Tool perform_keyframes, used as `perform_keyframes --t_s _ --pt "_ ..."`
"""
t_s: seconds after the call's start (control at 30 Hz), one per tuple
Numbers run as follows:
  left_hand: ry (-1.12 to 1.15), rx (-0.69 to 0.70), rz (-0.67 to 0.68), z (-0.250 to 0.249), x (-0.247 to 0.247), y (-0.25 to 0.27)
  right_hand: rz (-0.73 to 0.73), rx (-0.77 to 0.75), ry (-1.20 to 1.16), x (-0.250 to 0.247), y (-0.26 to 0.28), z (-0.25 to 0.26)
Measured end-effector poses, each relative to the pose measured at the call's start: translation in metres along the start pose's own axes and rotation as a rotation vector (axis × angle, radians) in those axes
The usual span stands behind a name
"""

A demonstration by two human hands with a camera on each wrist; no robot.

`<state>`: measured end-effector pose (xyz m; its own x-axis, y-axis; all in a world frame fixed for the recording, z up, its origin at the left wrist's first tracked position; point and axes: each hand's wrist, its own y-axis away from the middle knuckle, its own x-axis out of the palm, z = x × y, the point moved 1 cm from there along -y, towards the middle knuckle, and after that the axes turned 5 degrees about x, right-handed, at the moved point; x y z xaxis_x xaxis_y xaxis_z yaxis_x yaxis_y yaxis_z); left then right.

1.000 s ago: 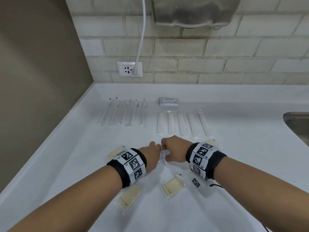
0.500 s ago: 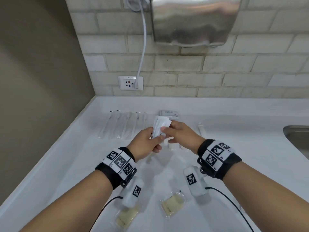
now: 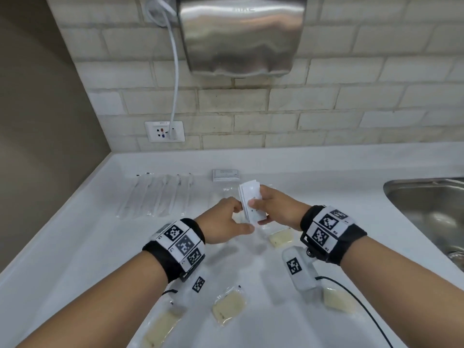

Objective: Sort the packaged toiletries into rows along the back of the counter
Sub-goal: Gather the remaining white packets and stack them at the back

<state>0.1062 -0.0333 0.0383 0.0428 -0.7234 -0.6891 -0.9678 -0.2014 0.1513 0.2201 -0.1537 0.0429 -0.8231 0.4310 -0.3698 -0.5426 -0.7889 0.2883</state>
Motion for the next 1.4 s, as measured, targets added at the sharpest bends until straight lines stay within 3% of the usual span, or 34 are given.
perform_keyframes --t_s 0.07,0.13,0.2,0.27,0.4,0.8,1.13,1.4 --pt "-0.182 0.04 -0.08 -0.01 -0.008 -0.005 0.024 0.043 0.075 -0.016 0.008 -0.005" --pt "-0.322 0.191 -0.157 -0.027 -0.016 -0.01 0.101 0.097 0.144 -0.03 0.015 -0.01" --pt "-0.501 0.345 -0.114 -0.047 -0.017 -0.018 0.193 0.141 0.195 -0.042 0.02 -0.016" --pt "-0.66 0.396 0.009 -0.066 -0.01 -0.026 0.239 0.152 0.208 -0.053 0.024 -0.021" --pt "-0.746 0.272 0.164 -0.082 0.013 -0.047 0.268 0.106 0.186 -0.075 0.027 -0.027" --pt "-0.738 0.247 0.111 -0.108 0.051 -0.11 0.094 0.068 0.079 -0.144 -0.002 -0.062" --pt "-0.704 0.149 0.045 -0.111 0.026 -0.166 0.09 0.024 0.176 -0.178 -0.048 -0.048" --pt "-0.677 0.01 0.151 -0.106 -0.012 -0.216 0.041 0.035 0.172 -0.192 -0.093 -0.022"
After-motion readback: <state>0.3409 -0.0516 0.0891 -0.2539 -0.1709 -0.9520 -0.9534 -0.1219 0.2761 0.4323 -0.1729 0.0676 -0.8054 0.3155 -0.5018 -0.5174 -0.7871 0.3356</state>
